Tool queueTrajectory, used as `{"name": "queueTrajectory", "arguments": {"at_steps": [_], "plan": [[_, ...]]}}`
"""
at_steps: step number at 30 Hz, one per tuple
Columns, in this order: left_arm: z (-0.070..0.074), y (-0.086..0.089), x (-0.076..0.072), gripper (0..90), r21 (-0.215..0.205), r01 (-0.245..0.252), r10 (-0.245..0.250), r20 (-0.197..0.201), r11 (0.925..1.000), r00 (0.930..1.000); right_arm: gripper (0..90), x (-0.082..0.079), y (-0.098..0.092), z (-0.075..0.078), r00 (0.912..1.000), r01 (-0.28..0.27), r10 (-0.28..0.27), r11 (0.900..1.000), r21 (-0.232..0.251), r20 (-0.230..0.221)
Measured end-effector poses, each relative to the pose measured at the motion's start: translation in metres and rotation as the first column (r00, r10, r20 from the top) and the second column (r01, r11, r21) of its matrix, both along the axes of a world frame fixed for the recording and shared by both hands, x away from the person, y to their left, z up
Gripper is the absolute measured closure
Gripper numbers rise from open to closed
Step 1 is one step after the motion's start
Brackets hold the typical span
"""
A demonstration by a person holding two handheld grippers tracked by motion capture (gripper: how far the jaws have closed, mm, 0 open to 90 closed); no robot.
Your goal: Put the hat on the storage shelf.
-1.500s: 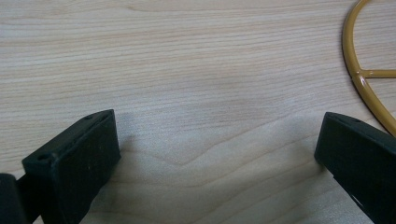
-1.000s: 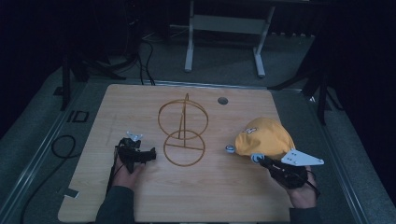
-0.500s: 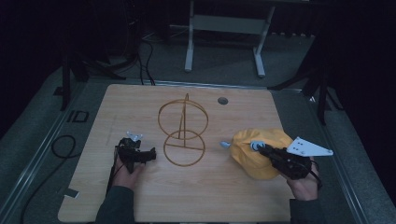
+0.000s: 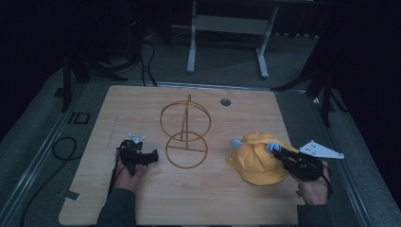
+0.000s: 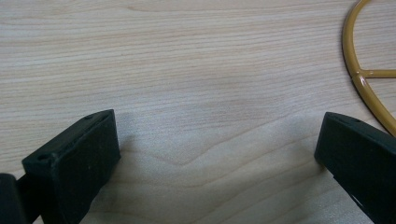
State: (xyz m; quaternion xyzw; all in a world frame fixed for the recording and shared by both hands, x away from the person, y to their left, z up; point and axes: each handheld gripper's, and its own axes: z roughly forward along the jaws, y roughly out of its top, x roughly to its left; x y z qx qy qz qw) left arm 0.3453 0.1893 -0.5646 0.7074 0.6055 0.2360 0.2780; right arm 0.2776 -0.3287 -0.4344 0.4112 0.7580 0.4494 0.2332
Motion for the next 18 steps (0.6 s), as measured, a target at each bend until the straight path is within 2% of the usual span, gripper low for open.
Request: {"name": "queueTrajectory", "arguments": {"at_steps": [2,6,11,18], "plan": [[0.0,0.0,0.0,0.0,0.0,0.0,0.0,0.0,1.0,1.0,70.8,-0.0014,-0.0007,0.0001,0.9998,0.021,-0.021,0.999,-0.043,-0.004],[0.0,0.0,0.0,0.0,0.0,0.0,0.0,0.0,1.0,1.0,64.4,-0.0048,-0.002,0.0011,0.9989,0.046,-0.045,0.996,-0.078,0.009],[0.0,0.0,0.0,0.0,0.0,0.0,0.0,0.0,1.0,1.0,63.6,-0.0091,-0.0076,0.0037,0.9985,0.052,-0.051,0.997,-0.063,0.021],[0.0,0.0,0.0,0.0,0.0,0.0,0.0,0.0,1.0,1.0,62.4,-0.0064,-0.0092,0.0045,0.9995,0.03,-0.03,0.995,-0.096,0.005]]}}
